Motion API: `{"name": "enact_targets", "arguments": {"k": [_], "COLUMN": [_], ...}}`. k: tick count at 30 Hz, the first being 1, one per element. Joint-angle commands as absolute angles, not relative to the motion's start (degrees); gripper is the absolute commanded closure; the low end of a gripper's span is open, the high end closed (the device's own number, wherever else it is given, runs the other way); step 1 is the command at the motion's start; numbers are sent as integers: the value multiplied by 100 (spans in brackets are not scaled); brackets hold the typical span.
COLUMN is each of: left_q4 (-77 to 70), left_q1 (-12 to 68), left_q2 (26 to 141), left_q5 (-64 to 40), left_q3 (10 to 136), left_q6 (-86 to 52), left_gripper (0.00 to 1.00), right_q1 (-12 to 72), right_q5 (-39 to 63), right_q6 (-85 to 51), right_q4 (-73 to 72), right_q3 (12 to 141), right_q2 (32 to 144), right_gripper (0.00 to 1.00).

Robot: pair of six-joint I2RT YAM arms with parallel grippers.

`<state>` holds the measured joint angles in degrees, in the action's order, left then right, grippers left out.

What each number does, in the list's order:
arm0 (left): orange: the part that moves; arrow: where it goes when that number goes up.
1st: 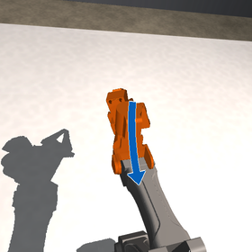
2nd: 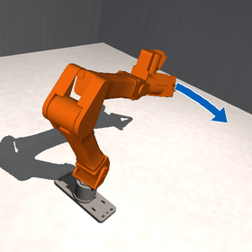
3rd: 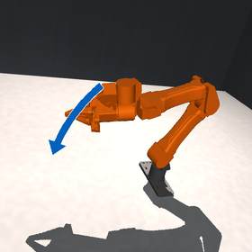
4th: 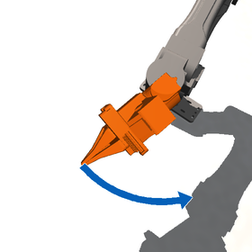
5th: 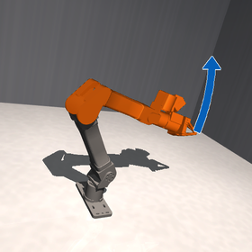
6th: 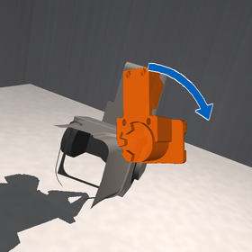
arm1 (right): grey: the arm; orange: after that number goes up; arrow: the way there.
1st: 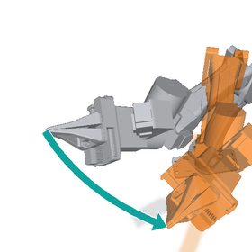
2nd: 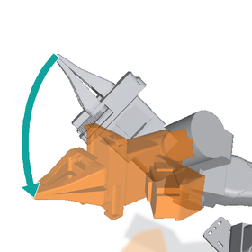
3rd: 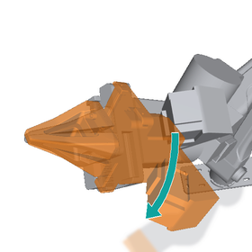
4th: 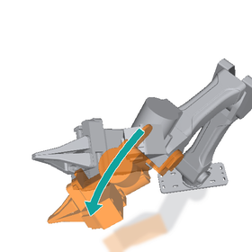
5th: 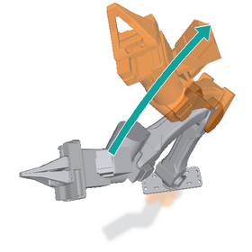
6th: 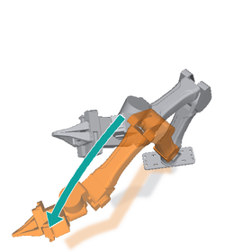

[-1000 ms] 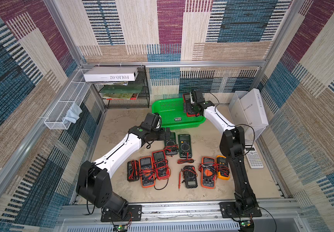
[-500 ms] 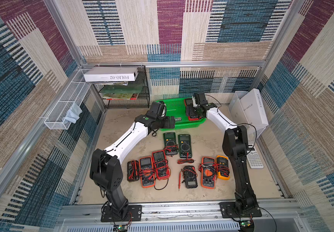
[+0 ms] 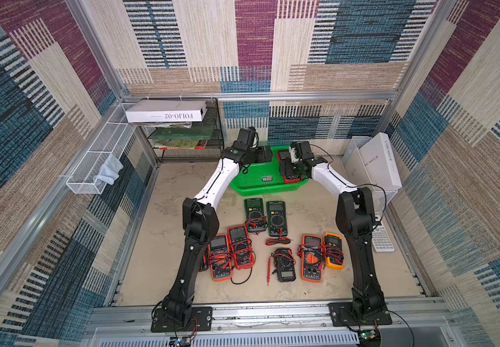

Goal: Put the multimeter into the basket
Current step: Place the multimeter in the basket.

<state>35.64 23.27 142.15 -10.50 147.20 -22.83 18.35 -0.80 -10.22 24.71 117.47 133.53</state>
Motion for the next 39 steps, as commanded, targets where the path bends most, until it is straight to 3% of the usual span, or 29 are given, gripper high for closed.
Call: {"name": "enact_targets", "arguments": {"k": [1,19,39], "left_q4": [3462,2445,2769], "left_q1": [2286,2325,2461], "left_q2": [14528,15191,15838], "left_q5": [-1442,-1767,-1617], "left_q3": [14984,15093,15368], "left_q6": [-2632,-3530,-3446], "left_gripper": [1,1,1], "right_q1": [1837,1951,1965], "right_q5": [-49,-28,-64], "right_q6": [-966,-1063,-1362], "right_q4": [2168,2099,1620], "right_q3": [11759,11503,11524], "right_q2": [13298,13097,12665], "right_gripper": [0,0,0]}}
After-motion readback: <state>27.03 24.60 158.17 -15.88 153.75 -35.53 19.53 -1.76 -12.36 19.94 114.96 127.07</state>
